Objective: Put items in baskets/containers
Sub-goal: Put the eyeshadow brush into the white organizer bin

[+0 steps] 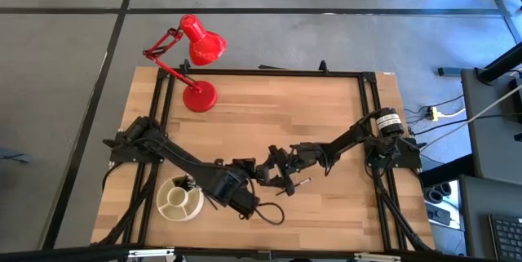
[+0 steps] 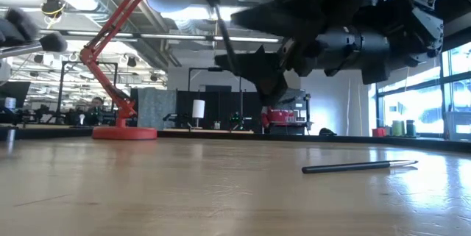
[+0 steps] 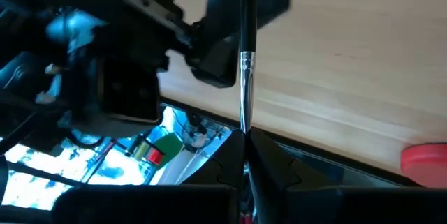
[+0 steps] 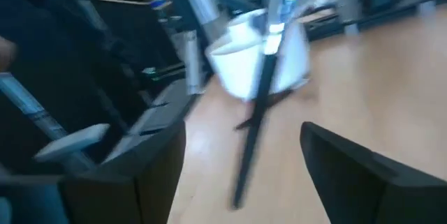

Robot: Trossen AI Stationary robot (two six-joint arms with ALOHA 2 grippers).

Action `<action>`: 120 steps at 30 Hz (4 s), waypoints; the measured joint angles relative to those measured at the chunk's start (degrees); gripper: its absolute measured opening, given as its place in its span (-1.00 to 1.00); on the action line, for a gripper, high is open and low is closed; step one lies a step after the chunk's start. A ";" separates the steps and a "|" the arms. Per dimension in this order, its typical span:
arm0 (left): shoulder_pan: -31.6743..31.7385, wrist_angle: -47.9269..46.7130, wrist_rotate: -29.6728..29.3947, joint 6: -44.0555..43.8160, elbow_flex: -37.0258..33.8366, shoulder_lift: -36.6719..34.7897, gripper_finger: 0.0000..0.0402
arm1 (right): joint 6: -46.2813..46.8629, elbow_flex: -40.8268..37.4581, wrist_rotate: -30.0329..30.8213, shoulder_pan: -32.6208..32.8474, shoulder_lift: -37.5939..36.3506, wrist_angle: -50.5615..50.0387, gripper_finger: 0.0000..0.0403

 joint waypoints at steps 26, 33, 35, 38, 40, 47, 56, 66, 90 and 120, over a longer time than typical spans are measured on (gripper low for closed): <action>1.02 4.21 0.27 -23.28 0.07 -0.04 -0.64 | -2.43 0.00 2.87 0.13 0.09 -1.12 -0.86; 0.92 4.11 1.63 -53.95 0.06 -0.34 -0.28 | -8.97 0.00 22.48 2.17 0.07 -5.90 -0.83; 1.05 3.46 5.18 -62.16 0.05 -0.75 -0.20 | -12.77 0.00 27.36 2.73 0.04 -8.04 -0.80; 1.23 3.53 8.44 -73.12 0.04 -1.09 -0.14 | -15.51 0.00 30.84 3.06 0.04 -8.86 -0.82; 1.31 2.34 7.99 -80.09 0.04 -1.17 -0.14 | -16.36 0.00 31.03 3.04 0.02 -8.24 -0.85; 1.21 -0.27 1.45 -91.30 -3.33 -4.24 -0.14 | -17.85 0.00 32.85 3.32 0.00 -7.56 -0.82; 3.53 8.92 3.42 -100.96 -24.66 -20.85 -0.14 | -19.58 0.00 32.91 3.32 0.00 -7.52 -0.85; 8.24 82.77 18.39 -82.70 -55.59 -33.16 -0.16 | -18.82 0.00 34.53 3.30 0.00 -7.50 -0.84; 14.32 94.46 21.21 -82.41 -62.05 -29.12 -0.16 | -16.09 0.00 34.40 2.78 0.00 -7.50 -0.80; 14.68 99.88 21.99 -80.99 -61.99 -26.52 -0.98 | -15.12 -0.07 34.30 2.82 -0.02 -8.85 -0.80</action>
